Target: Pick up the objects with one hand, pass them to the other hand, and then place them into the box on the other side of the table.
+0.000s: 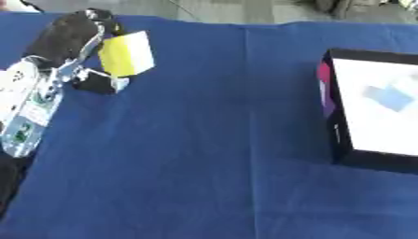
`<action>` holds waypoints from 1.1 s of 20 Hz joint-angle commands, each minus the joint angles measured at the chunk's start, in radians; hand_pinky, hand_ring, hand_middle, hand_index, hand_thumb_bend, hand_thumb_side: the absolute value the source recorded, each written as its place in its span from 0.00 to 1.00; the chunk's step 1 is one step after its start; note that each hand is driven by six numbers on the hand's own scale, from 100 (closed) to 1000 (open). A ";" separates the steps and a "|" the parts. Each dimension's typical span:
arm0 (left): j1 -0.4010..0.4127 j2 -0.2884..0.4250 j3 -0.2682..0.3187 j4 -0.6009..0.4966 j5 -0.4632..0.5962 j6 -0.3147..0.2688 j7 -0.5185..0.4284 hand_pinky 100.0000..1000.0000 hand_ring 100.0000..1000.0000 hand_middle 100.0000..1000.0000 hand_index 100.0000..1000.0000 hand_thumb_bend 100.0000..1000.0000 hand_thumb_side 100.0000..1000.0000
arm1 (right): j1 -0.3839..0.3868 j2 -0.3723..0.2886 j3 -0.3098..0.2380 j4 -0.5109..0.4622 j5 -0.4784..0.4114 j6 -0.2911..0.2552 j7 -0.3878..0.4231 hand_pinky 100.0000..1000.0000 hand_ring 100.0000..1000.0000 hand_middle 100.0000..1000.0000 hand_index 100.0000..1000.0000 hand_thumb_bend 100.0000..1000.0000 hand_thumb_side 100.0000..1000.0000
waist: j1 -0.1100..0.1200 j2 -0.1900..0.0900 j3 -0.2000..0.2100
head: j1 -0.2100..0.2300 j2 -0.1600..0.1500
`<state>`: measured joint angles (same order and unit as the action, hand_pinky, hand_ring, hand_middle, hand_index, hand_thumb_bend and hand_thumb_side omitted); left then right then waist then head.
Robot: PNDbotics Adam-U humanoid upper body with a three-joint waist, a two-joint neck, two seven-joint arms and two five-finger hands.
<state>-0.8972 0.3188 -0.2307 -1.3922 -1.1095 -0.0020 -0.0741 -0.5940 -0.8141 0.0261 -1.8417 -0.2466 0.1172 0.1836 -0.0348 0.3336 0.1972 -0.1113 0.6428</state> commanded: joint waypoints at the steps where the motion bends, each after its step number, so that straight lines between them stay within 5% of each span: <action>1: -0.006 -0.022 0.028 0.003 -0.076 0.013 0.057 0.70 0.62 0.56 0.54 0.00 0.04 | -0.040 0.011 0.037 -0.046 0.031 0.027 0.071 1.00 1.00 1.00 1.00 0.00 0.46 | -0.001 -0.030 -0.003 | 0.003 -0.007; 7: 0.010 -0.060 0.038 0.010 -0.140 0.035 0.118 0.70 0.61 0.56 0.54 0.00 0.06 | -0.109 0.073 0.112 -0.103 0.128 0.068 0.160 1.00 1.00 1.00 1.00 0.00 0.38 | -0.004 -0.036 -0.007 | 0.010 0.000; 22: 0.060 -0.139 0.035 -0.012 -0.262 0.023 0.330 0.69 0.59 0.57 0.54 0.00 0.00 | -0.233 0.254 0.271 -0.056 0.307 0.122 0.324 1.00 1.00 1.00 1.00 0.00 0.48 | -0.009 -0.047 -0.016 | 0.011 0.018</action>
<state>-0.8244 0.1806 -0.1986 -1.3814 -1.3644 0.0223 0.2400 -0.8077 -0.5612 0.2950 -1.9006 0.0486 0.2389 0.4981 -0.0452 0.3220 0.1831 -0.0984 0.6580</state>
